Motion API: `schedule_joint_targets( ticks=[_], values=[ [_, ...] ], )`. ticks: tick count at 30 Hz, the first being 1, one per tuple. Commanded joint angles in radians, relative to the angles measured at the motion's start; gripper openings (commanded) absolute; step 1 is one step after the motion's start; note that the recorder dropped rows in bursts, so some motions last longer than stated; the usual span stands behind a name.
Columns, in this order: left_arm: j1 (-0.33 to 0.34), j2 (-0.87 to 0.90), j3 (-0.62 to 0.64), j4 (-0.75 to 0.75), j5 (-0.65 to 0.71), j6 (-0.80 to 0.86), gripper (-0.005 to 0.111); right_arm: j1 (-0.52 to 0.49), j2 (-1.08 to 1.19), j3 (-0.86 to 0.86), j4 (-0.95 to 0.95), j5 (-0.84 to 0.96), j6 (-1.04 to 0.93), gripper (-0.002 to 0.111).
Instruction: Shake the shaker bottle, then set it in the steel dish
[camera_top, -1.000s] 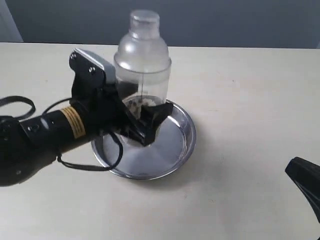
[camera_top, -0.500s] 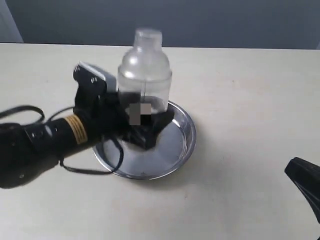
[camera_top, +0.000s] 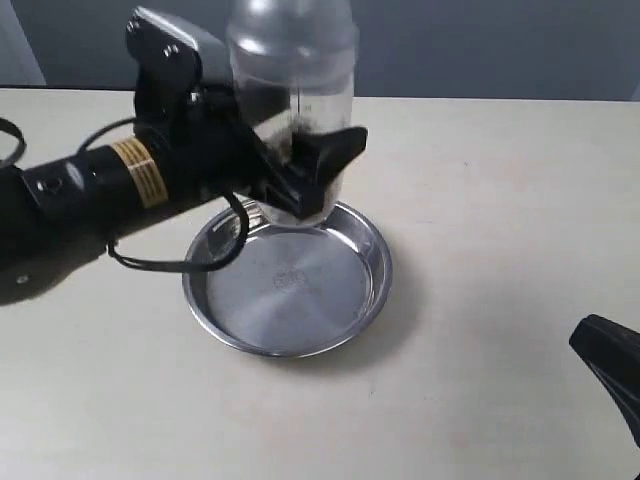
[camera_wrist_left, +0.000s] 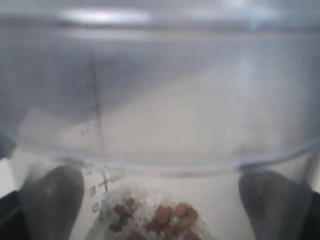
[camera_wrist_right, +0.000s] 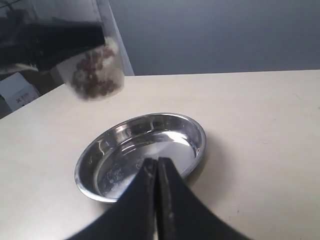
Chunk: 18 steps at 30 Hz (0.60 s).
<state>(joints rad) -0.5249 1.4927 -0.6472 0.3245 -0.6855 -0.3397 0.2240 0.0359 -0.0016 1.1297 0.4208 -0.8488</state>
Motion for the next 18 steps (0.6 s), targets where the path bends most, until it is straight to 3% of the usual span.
schedule_joint_targets(
  ticks=[1,6,9,11,13,16,18],
  values=[
    [0.004,0.048,0.044,0.052,-0.017,-0.028,0.0,-0.003,-0.004,0.002,0.0,-0.005,-0.004,-0.001],
    [0.01,-0.026,0.017,0.009,-0.201,-0.051,0.0,-0.003,-0.004,0.002,0.0,-0.005,-0.004,-0.001],
    [0.015,-0.11,-0.03,0.05,0.073,-0.02,0.0,-0.003,-0.004,0.002,0.0,-0.005,-0.004,-0.001],
    [0.015,-0.073,0.007,0.073,0.167,-0.02,0.0,-0.003,-0.004,0.002,0.0,-0.007,-0.004,-0.001],
    [0.015,-0.013,0.075,0.063,0.084,-0.025,0.0,-0.003,-0.004,0.002,0.0,-0.005,-0.004,-0.001],
    [0.015,-0.049,0.09,0.018,-0.198,-0.061,0.0,-0.003,-0.004,0.002,0.0,-0.005,-0.004,-0.001],
    [0.015,-0.125,0.033,0.005,-0.163,-0.061,0.0,-0.003,-0.004,0.002,0.0,-0.005,-0.004,-0.001]
  ],
)
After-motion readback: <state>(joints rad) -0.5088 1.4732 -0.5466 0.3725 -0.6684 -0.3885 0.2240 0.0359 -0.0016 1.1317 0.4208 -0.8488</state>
